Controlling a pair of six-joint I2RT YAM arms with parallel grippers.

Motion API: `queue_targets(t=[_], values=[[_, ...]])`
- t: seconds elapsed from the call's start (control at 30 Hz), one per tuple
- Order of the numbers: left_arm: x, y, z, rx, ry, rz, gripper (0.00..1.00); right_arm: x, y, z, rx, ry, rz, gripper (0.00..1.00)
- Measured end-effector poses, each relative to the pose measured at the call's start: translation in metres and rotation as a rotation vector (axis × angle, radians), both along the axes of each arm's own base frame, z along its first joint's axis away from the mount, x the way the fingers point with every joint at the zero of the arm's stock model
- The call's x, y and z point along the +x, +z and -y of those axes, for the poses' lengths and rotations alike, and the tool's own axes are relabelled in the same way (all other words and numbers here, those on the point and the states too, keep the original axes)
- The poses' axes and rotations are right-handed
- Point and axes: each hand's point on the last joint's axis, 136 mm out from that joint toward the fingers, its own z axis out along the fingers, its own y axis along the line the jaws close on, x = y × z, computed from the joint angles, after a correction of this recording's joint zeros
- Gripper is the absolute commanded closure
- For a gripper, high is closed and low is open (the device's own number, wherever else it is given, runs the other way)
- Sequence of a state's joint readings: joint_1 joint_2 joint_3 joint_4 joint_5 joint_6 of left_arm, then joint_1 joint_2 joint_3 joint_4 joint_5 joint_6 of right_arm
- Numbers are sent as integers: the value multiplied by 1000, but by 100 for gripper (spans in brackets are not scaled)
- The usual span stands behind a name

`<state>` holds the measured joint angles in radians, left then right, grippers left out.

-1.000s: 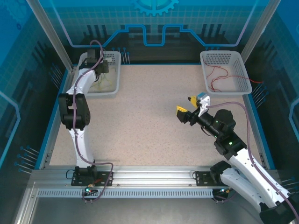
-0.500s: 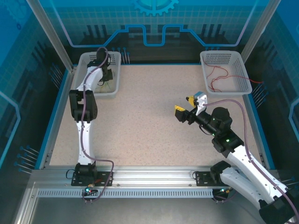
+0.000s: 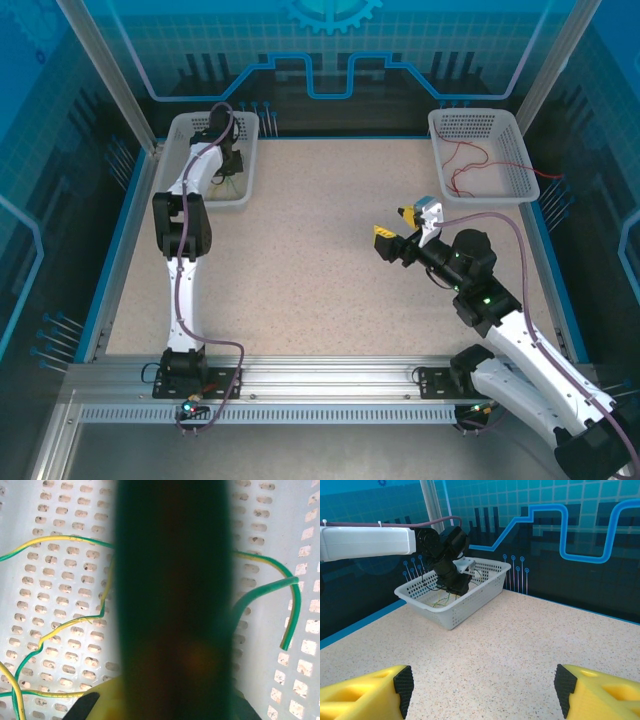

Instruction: Untangle the cables

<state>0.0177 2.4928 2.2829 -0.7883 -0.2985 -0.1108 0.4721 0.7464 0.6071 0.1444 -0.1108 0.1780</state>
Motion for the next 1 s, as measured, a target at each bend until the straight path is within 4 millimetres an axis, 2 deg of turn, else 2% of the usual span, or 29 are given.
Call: queue_targets(t=[0.07, 0.13, 0.2, 0.23, 0.3, 0.33, 0.4, 0.47, 0.5, 0.63, 0.7, 0.8, 0.9, 1.0], values=[[1, 1, 2, 2, -6, 3, 70, 0, 0, 0, 0, 0, 0, 22], [1, 1, 5, 3, -14, 2, 50, 0, 1, 0, 0, 0, 1, 22], [1, 1, 8, 1, -22, 2, 44, 0, 2, 0, 2, 0, 3, 22], [1, 2, 9, 1, -23, 2, 38, 0, 3, 0, 2, 0, 5, 22], [1, 5, 10, 3, -28, 5, 36, 0, 5, 0, 4, 0, 8, 21], [0, 8, 10, 3, -30, 7, 30, 0, 5, 0, 4, 0, 10, 21], [-1, 22, 11, 3, -34, 20, 18, -1, 7, 1, 4, -1, 17, 21], [-2, 47, 11, 6, -42, 58, 14, -2, 9, 2, 4, -3, 25, 20], [-3, 64, 12, 8, -48, 84, 4, -3, 10, 2, 3, -3, 31, 20], [-11, 146, 22, 14, -67, 228, 1, -3, 16, 3, 0, -6, 50, 20], [-25, 185, 28, 13, -77, 296, 1, -3, 17, 3, -3, -9, 57, 19], [-51, 226, 39, 10, -97, 385, 1, 0, 18, 6, -18, -31, 73, 13], [-83, 237, 51, 10, -119, 431, 1, 5, 17, 10, -41, -62, 87, 13], [-114, 222, 60, 6, -130, 451, 1, 12, 12, 14, -68, -97, 84, 10]])
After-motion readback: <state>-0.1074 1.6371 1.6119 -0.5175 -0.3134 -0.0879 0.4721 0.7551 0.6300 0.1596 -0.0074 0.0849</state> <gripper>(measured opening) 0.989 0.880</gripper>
